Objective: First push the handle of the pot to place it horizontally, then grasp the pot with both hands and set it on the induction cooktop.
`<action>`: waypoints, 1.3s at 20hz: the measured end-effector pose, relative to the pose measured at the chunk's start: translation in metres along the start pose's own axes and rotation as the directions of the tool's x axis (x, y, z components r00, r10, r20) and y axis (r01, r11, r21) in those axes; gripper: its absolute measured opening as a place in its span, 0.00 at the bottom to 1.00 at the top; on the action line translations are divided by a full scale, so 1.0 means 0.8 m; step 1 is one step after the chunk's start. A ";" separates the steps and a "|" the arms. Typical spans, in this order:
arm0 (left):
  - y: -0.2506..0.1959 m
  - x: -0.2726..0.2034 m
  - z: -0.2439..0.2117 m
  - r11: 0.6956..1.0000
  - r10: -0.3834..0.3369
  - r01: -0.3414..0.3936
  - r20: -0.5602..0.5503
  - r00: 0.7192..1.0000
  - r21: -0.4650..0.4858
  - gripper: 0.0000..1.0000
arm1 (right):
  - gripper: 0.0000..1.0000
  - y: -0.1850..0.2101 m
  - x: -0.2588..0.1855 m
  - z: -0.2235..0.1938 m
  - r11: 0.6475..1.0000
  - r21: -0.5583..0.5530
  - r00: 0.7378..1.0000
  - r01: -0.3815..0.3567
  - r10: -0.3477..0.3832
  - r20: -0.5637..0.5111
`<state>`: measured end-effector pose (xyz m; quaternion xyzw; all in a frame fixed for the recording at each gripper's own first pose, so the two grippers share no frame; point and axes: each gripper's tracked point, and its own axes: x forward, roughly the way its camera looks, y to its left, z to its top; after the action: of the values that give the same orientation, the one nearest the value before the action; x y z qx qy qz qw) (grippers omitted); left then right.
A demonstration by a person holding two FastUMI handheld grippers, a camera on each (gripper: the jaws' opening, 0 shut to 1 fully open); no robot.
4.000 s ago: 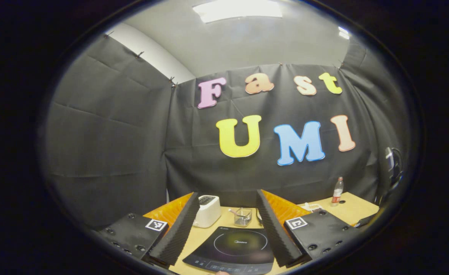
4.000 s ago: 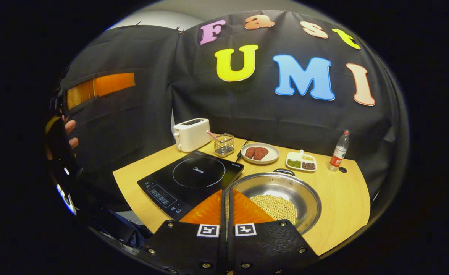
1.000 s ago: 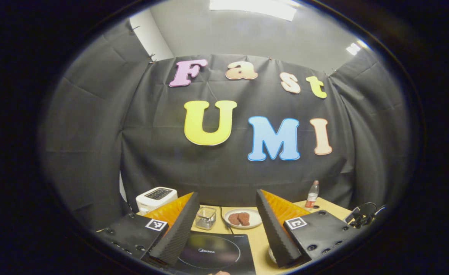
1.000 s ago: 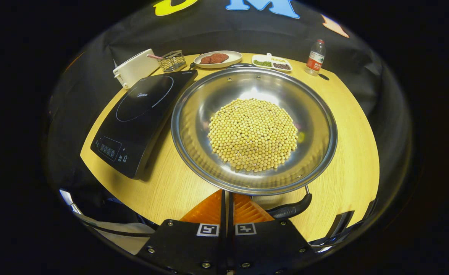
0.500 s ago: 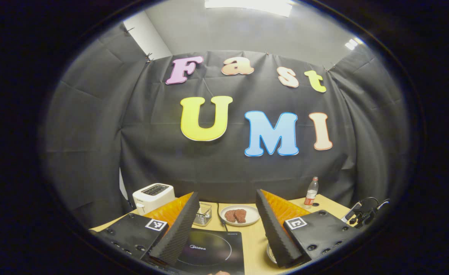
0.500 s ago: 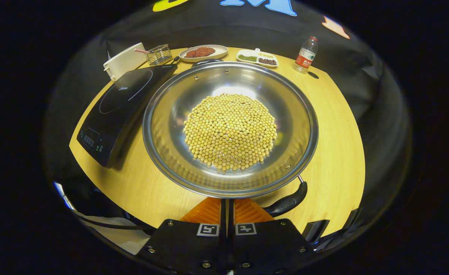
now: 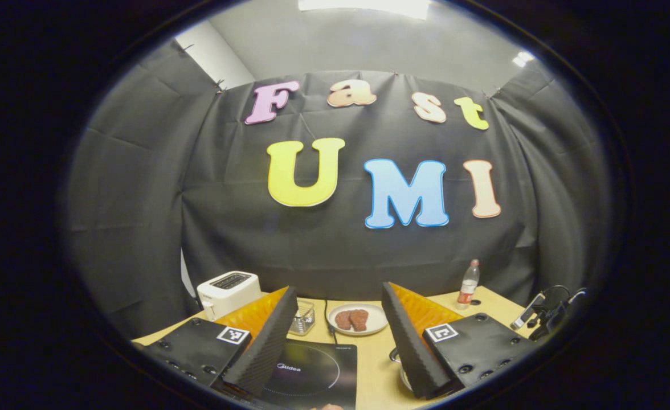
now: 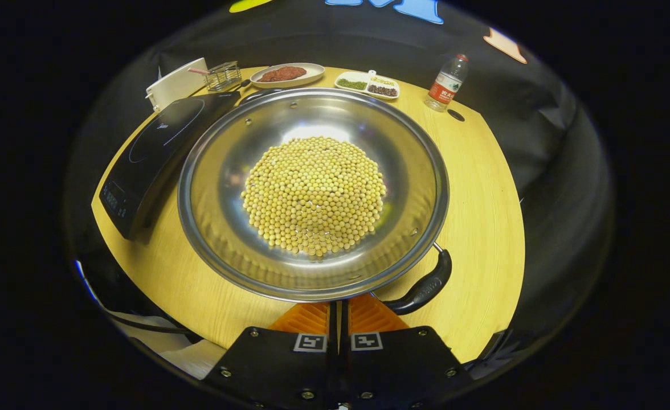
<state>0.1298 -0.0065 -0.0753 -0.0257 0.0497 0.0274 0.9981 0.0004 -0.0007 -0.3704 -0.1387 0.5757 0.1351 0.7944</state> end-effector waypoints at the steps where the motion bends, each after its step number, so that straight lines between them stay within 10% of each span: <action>1: -0.001 0.001 0.000 1.000 0.004 -0.004 -0.003 1.000 0.003 0.96 | 0.01 -0.009 0.002 0.001 1.000 0.001 1.000 0.009 -0.009 0.002; 26: -0.046 -0.003 -0.046 0.995 0.075 -0.069 -0.096 0.993 0.069 0.94 | 0.01 -0.124 0.043 0.082 0.978 0.184 0.977 0.098 -0.130 0.167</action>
<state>0.1264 -0.0456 -0.1097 0.0074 0.1006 0.0604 0.9931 0.1055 -0.0659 -0.3774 -0.0889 0.5030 0.0502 0.8582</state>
